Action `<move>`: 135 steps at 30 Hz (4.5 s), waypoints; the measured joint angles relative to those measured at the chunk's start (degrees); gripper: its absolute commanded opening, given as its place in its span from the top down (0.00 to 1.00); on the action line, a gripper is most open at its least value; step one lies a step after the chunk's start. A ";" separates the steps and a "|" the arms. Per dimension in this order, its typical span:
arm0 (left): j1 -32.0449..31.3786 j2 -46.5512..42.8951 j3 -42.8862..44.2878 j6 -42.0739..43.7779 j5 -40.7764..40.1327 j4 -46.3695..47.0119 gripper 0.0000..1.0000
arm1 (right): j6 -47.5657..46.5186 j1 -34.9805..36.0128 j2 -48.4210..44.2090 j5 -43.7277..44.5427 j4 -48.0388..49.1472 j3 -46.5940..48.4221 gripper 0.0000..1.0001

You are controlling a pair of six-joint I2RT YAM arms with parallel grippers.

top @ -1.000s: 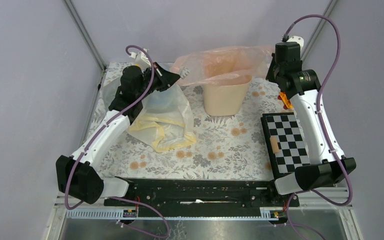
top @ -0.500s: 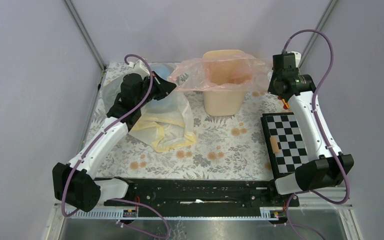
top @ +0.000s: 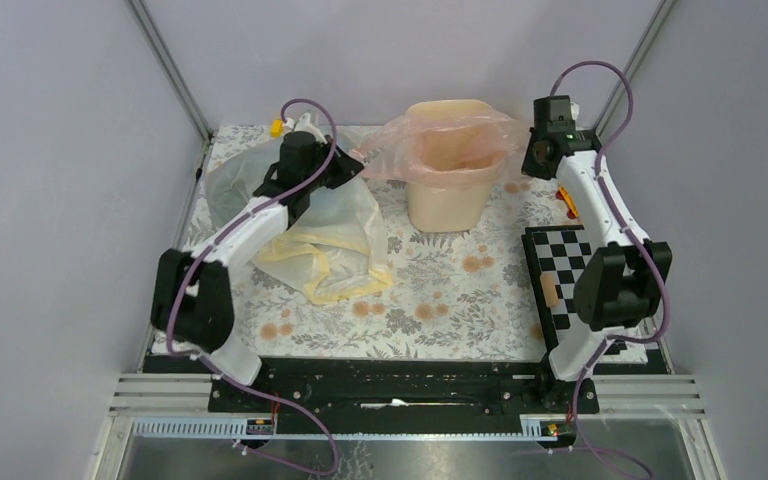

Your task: Put the trash bags into the trash bin

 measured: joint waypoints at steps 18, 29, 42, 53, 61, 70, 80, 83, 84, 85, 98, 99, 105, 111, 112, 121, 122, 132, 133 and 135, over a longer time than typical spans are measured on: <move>0.33 14.86 11.32 2.12 5.07 3.41 0.39 | -6.49 -1.57 -10.45 -11.87 8.41 -3.67 0.37; 0.33 15.10 20.94 7.87 7.04 1.18 0.40 | -11.32 -1.60 -18.58 -18.36 17.42 -7.58 0.14; 0.37 20.83 27.17 9.25 8.48 -2.08 0.75 | -22.16 -1.73 -3.93 -29.00 16.87 7.45 0.36; 2.40 24.68 28.79 7.21 8.74 -1.95 0.89 | -24.33 -1.77 4.48 -31.47 15.47 14.97 1.00; 2.82 29.31 30.82 6.01 10.16 -1.29 0.86 | -23.28 -1.77 11.45 -32.89 15.65 23.08 1.00; 3.23 34.80 35.69 4.26 12.11 -0.46 0.84 | -21.14 -1.77 22.53 -33.79 15.82 30.49 1.00; 2.21 41.62 39.54 1.33 16.04 0.39 0.80 | -17.22 -2.03 27.61 -38.45 16.50 30.53 1.00; 1.05 43.50 41.97 1.27 17.64 0.11 0.80 | -15.30 -2.40 27.41 -41.42 18.16 28.24 1.00; 0.59 44.04 42.75 1.29 18.34 0.13 0.80 | -14.71 -2.54 27.10 -42.23 18.99 26.88 1.00; 0.11 44.50 43.36 1.29 19.02 0.22 0.80 | -13.86 -2.64 26.27 -42.88 20.20 24.20 1.00; -3.76 44.06 37.92 -0.17 22.47 5.88 0.87 | -3.85 -3.54 3.02 -38.05 27.56 -9.70 1.00; -4.35 43.45 36.68 -0.37 22.45 6.60 0.92 | -3.21 -3.54 1.14 -37.35 27.71 -11.85 1.00; -7.04 36.46 26.16 0.00 19.15 8.17 1.00 | -0.70 -3.43 -5.68 -32.54 27.74 -19.17 1.00; -8.17 34.47 24.11 2.01 14.62 6.43 1.00 | 0.66 -3.34 -5.22 -31.76 29.11 -21.09 1.00; -8.28 34.36 23.85 2.36 13.92 5.81 1.00 | 0.76 -3.34 -5.11 -31.71 29.18 -21.29 1.00; -9.18 34.36 23.76 4.98 9.79 -2.69 1.00 | 1.75 -3.34 -2.64 -31.32 29.38 -22.49 0.83; -9.20 34.36 23.74 5.03 9.66 -2.93 1.00 | 1.92 -3.32 -2.64 -31.17 29.20 -22.49 0.76; -9.27 31.76 21.81 6.99 6.80 -4.28 0.97 | 0.98 -3.06 -10.99 -20.57 22.53 -22.56 0.18; -9.35 31.39 21.81 6.99 6.71 -4.28 0.97 | 1.09 -2.99 -12.59 -19.58 22.18 -22.60 0.17; -9.44 30.62 21.81 7.10 6.56 -4.46 0.97 | 1.14 -2.93 -16.92 -17.64 21.81 -23.37 0.16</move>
